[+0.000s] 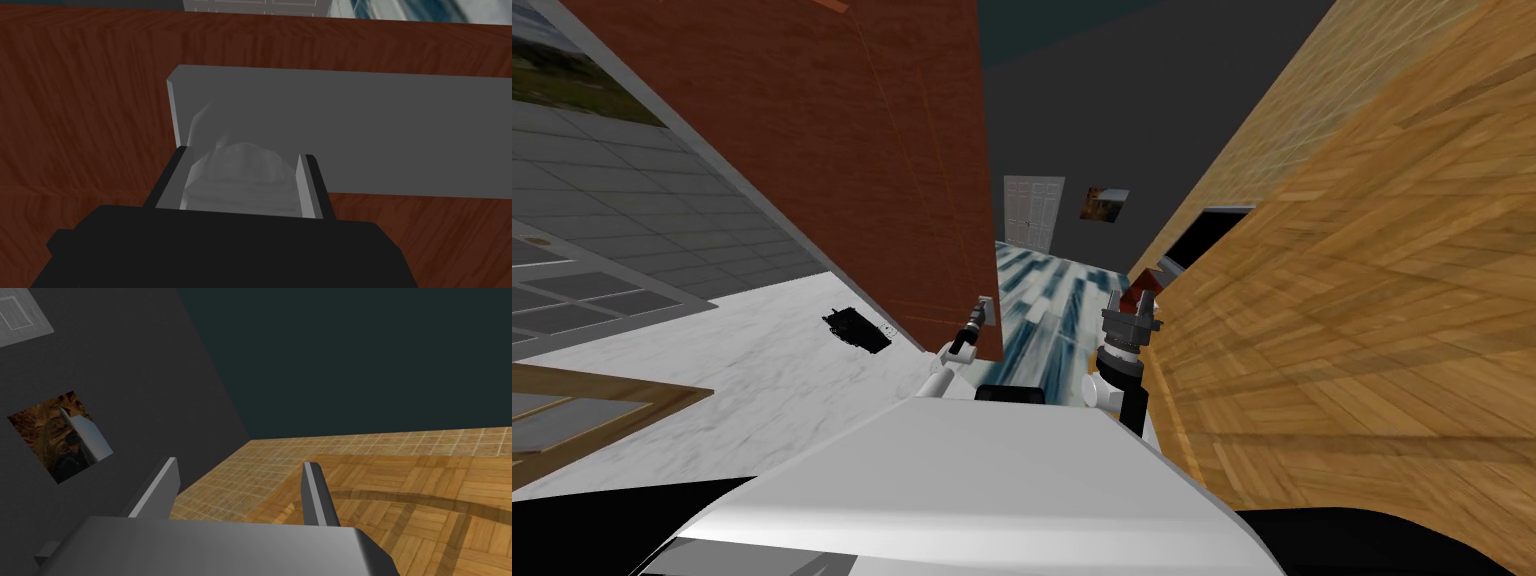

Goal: Push the door open

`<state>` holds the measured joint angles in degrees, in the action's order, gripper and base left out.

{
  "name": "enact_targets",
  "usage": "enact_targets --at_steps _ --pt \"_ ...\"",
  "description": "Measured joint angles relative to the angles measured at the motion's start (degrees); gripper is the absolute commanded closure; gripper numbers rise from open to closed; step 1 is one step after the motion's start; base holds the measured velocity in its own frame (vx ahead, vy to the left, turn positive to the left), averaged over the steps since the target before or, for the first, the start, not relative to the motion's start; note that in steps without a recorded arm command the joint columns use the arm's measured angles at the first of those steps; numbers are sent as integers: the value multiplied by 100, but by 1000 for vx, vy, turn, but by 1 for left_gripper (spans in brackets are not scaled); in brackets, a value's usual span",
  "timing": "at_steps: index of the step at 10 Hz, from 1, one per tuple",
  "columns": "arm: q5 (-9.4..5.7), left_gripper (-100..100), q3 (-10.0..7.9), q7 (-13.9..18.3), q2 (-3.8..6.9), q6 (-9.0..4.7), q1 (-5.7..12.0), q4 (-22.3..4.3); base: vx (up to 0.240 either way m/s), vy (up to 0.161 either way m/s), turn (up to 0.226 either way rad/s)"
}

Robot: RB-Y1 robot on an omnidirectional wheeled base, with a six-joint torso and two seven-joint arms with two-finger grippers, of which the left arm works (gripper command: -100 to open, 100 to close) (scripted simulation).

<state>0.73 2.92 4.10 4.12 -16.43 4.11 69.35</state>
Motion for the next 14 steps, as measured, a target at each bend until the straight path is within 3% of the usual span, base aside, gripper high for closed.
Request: enact_targets --at_steps 6,8,11,13,14 --pt "-49 100 -493 -118 -101 -81 193 -291 149 -118 70" --pt "-61 100 -547 -123 -82 -111 236 -352 172 -54 37" --pt "-77 100 -654 -148 -43 -5 164 -245 194 -64 50" --pt "-103 100 -774 -153 35 -111 270 -422 193 -80 49" --pt "-100 100 -840 -184 14 -118 235 -375 201 -91 81"
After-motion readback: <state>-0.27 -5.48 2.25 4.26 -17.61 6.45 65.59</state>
